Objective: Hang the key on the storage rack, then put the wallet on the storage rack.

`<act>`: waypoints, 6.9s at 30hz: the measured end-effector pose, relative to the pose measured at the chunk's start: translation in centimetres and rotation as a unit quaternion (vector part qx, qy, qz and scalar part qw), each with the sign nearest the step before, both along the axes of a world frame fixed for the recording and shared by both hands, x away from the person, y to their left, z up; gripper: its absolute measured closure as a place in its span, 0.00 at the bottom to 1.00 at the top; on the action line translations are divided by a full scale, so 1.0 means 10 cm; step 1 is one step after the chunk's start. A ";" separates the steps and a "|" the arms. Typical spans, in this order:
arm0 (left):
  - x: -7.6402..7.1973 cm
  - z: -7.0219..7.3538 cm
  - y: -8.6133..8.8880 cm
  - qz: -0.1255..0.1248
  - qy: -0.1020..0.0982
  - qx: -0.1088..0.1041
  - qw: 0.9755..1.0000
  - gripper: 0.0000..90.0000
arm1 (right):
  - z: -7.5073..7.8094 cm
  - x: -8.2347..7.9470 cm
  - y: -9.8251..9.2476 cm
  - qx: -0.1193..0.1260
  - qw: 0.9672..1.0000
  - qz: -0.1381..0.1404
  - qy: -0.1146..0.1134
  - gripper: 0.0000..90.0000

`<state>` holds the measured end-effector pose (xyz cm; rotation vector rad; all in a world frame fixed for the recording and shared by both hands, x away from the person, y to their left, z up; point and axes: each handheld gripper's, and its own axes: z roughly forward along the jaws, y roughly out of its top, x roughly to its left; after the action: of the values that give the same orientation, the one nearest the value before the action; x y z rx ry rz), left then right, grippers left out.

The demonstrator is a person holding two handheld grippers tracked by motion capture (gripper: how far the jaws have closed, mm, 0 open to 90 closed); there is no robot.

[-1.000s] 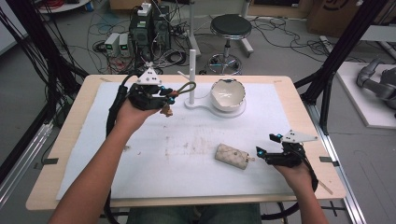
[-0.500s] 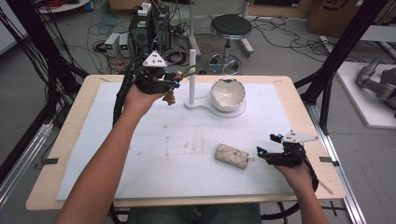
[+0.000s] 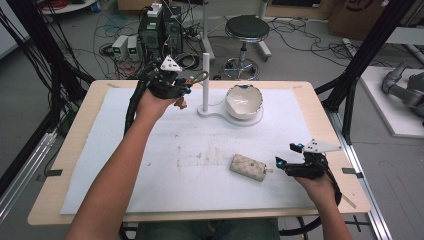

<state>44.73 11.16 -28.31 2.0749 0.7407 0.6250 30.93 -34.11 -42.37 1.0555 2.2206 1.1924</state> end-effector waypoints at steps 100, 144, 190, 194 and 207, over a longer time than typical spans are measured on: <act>-1.19 -1.39 1.27 0.039 0.042 -0.102 0.993 0.20 | -0.07 0.09 0.45 -0.016 0.994 0.106 0.031 0.22; -1.20 -1.43 1.21 0.020 0.059 -0.088 0.994 0.20 | -0.18 0.10 0.67 -0.090 0.976 0.190 0.062 0.39; -1.21 -1.43 1.26 0.020 0.053 -0.103 0.993 0.20 | 0.89 1.21 0.85 -0.096 0.994 0.051 0.004 0.41; -1.21 -1.43 1.27 0.021 0.054 -0.103 0.993 0.20 | 0.84 1.36 0.86 -0.105 0.994 0.034 0.025 0.41; -1.21 -1.44 1.27 0.023 0.053 -0.102 0.993 0.20 | 0.68 1.68 0.99 -0.149 0.987 -0.002 0.055 0.41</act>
<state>32.64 23.88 -42.74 1.9179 0.8778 0.4470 47.72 -24.23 -35.58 1.0224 2.3846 0.7837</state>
